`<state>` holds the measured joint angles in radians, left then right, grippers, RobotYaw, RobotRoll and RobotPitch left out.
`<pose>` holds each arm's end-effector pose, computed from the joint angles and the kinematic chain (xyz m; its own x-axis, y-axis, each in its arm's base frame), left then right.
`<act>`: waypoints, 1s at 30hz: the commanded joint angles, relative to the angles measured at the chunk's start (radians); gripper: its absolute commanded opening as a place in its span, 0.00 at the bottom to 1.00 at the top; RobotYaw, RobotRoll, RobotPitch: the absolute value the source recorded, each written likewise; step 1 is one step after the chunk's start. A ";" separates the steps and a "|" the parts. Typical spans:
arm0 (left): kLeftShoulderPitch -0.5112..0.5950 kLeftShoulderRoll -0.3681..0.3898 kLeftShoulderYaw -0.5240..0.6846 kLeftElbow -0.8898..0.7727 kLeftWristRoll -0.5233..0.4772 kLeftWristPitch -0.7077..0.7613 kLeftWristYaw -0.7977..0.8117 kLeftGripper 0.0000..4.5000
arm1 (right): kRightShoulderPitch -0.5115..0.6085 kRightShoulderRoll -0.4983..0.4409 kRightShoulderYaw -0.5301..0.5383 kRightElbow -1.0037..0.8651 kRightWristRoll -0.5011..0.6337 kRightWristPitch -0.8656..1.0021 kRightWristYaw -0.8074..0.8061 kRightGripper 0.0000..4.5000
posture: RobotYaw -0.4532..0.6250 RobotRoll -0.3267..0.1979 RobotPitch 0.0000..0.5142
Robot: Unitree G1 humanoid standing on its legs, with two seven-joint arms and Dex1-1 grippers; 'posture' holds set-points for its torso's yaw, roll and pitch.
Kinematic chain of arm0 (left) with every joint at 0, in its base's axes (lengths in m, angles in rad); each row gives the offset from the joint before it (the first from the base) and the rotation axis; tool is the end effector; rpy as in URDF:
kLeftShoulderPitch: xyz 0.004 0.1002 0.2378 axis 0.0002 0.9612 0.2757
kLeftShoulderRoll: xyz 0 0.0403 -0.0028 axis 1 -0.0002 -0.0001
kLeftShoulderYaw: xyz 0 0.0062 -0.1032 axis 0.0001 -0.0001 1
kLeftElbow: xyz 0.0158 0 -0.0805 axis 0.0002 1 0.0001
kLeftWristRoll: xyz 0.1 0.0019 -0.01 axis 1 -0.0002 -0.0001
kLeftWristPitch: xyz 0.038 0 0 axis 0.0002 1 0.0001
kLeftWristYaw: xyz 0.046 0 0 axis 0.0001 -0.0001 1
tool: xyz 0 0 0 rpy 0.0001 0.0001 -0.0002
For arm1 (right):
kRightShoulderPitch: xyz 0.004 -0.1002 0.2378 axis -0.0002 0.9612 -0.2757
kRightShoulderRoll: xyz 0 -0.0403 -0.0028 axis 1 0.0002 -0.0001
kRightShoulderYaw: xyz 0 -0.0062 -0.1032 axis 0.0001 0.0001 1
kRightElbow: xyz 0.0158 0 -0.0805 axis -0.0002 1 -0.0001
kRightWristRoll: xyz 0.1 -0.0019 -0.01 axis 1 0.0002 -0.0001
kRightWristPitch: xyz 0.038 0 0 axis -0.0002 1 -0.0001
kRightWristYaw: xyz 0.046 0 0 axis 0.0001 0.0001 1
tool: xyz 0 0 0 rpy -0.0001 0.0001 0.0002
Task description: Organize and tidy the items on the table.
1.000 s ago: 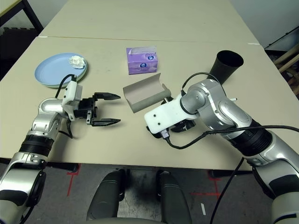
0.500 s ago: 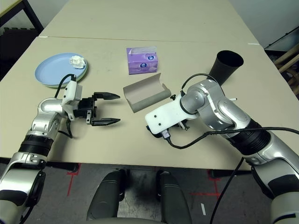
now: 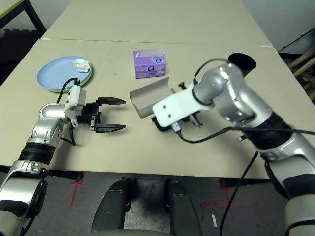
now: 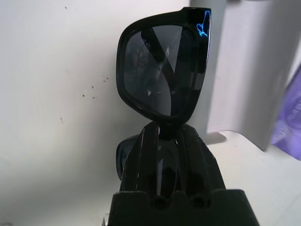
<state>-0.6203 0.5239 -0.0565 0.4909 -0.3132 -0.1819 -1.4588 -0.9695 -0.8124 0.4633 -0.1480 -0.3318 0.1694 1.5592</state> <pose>0.3088 0.2346 0.1482 0.1614 -0.9735 -0.1622 0.9366 0.0993 0.3361 0.2741 -0.1468 0.2863 0.3854 0.3680 -0.8462 -0.6898 -0.4941 -0.5291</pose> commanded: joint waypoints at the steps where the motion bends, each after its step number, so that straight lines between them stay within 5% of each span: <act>1: -0.013 0.004 -0.014 0.020 0.016 -0.017 -0.016 1.00 | -0.023 -0.001 -0.013 0.029 0.023 -0.037 -0.003 0.11 | 0.56 0.62 0.35; 15: -0.016 0.007 -0.014 0.014 0.017 0.000 -0.009 1.00 | -0.146 0.186 0.075 0.426 -0.138 -0.302 -0.238 0.11 | 0.58 0.62 0.37; 30: 0.060 0.020 0.030 -0.140 -0.010 0.148 0.166 1.00 | -0.220 0.269 0.078 0.538 -0.161 -0.357 -0.288 0.11 | 0.62 0.62 0.38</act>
<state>-0.5800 0.5368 -0.0382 0.3834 -0.3148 -0.0610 -1.3161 -1.1749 -0.5482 0.5352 0.3786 -0.4848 -0.1813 1.2779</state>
